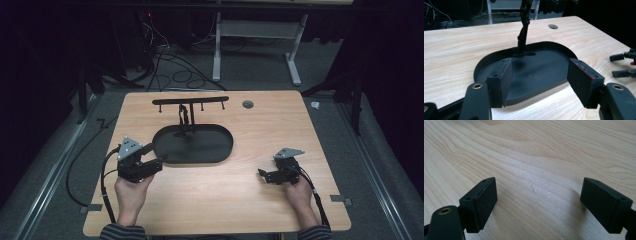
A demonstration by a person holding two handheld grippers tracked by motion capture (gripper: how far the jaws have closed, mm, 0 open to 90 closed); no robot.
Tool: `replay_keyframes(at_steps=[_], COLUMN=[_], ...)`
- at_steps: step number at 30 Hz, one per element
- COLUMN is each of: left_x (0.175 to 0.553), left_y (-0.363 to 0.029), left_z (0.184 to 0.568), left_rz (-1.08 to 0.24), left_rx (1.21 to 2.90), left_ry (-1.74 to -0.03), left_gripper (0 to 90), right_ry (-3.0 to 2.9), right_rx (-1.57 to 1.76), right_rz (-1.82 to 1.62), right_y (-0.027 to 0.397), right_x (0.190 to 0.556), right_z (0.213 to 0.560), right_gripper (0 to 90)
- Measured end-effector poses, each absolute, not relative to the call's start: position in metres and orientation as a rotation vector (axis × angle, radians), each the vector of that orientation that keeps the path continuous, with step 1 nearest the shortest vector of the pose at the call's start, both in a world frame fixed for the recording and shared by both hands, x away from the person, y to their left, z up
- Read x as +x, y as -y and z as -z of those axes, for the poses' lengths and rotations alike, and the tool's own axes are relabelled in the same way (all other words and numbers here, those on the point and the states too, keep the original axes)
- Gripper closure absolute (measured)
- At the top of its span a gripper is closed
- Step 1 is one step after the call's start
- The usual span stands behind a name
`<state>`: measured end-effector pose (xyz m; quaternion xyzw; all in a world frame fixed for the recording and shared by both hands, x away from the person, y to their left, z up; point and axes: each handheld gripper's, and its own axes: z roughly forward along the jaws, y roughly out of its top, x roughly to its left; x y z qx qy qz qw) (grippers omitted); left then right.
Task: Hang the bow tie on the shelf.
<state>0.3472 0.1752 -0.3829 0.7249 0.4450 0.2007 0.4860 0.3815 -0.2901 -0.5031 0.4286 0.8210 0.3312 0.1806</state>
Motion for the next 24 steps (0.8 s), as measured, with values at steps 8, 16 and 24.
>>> replay_keyframes(at_steps=[8,16,24], left_x=[0.341,0.333,0.33], left_y=[-0.177,-0.181,-0.183], left_z=[0.393,0.403,0.41], left_rz=[-0.458,-0.437,-0.422], left_rx=[1.771,1.764,1.754], left_ry=[-1.085,-1.097,-1.116], left_gripper=[37.1,37.0,37.0], right_ry=[-2.319,-2.32,-2.32], right_rx=[1.211,1.209,1.21], right_rz=[-0.936,-0.936,-0.937], right_y=[0.29,0.29,0.29], right_x=[0.381,0.381,0.381], right_z=[0.503,0.503,0.503], right_gripper=[15.0,15.0,15.0])
